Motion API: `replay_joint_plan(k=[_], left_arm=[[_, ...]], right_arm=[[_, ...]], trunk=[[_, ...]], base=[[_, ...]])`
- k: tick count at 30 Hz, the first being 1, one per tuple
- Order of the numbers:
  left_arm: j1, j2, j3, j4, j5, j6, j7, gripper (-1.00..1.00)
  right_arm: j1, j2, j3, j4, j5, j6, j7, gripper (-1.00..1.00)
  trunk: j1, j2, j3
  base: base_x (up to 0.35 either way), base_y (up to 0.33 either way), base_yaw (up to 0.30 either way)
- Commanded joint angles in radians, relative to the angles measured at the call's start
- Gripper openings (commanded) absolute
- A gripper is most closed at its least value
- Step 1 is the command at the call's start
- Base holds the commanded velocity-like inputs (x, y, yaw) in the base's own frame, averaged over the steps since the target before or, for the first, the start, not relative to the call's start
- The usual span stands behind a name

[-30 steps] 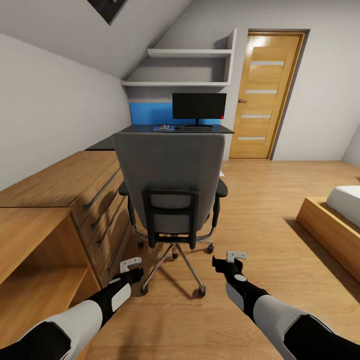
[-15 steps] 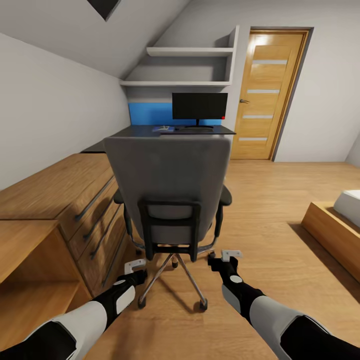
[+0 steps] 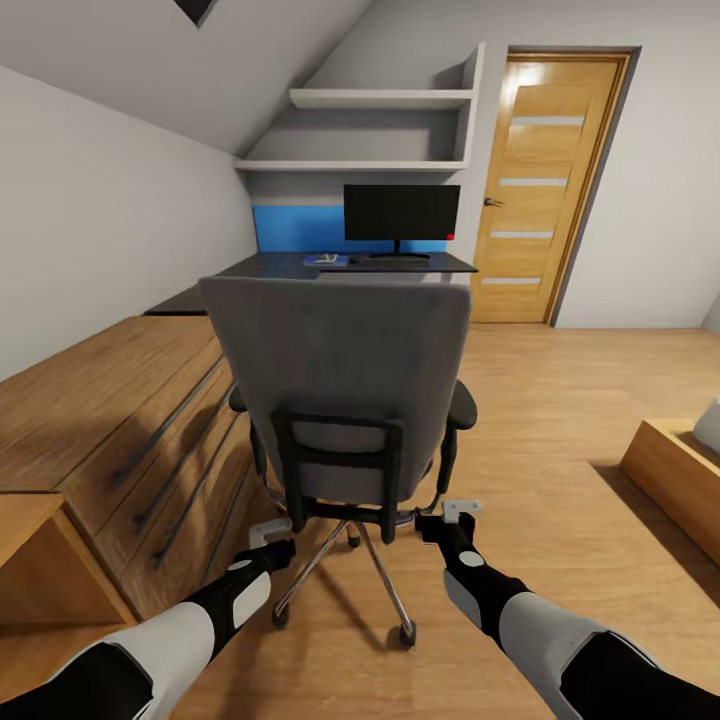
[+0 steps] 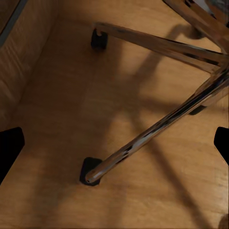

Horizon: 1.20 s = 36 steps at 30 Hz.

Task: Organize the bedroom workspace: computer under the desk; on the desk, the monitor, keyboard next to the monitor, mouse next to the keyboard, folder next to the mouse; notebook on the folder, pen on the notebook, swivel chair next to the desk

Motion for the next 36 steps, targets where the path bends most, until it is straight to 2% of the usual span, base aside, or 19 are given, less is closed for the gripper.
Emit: replay_joint_plan(k=[1, 7, 15, 36], left_arm=[[-0.001, 0.000, -0.011, -0.001, 0.007, -0.003, 0.005, 1.00], [-0.001, -0.002, -0.011, -0.001, 0.007, -0.003, 0.005, 1.00], [-0.001, -0.002, -0.012, -0.001, 0.008, -0.030, 0.005, 1.00], [-0.001, -0.003, -0.012, -0.001, 0.008, -0.034, 0.005, 1.00]], right_arm=[[-0.001, 0.000, 0.009, 0.001, -0.006, -0.008, -0.005, 1.00], [-0.001, 0.000, 0.009, 0.002, -0.005, -0.030, -0.005, 1.00], [-0.001, 0.001, 0.009, 0.002, -0.005, -0.031, -0.005, 1.00], [-0.001, 0.001, 0.009, 0.002, -0.005, -0.032, -0.005, 1.00]], trunk=[[0.000, 0.000, -0.001], [0.000, 0.000, 0.003], [0.000, 0.000, 0.006], [0.000, 0.000, 0.006]], base=[[0.320, -0.041, 0.000], [0.294, -0.172, -0.059], [0.261, -0.238, -0.048], [0.256, -0.242, -0.001]])
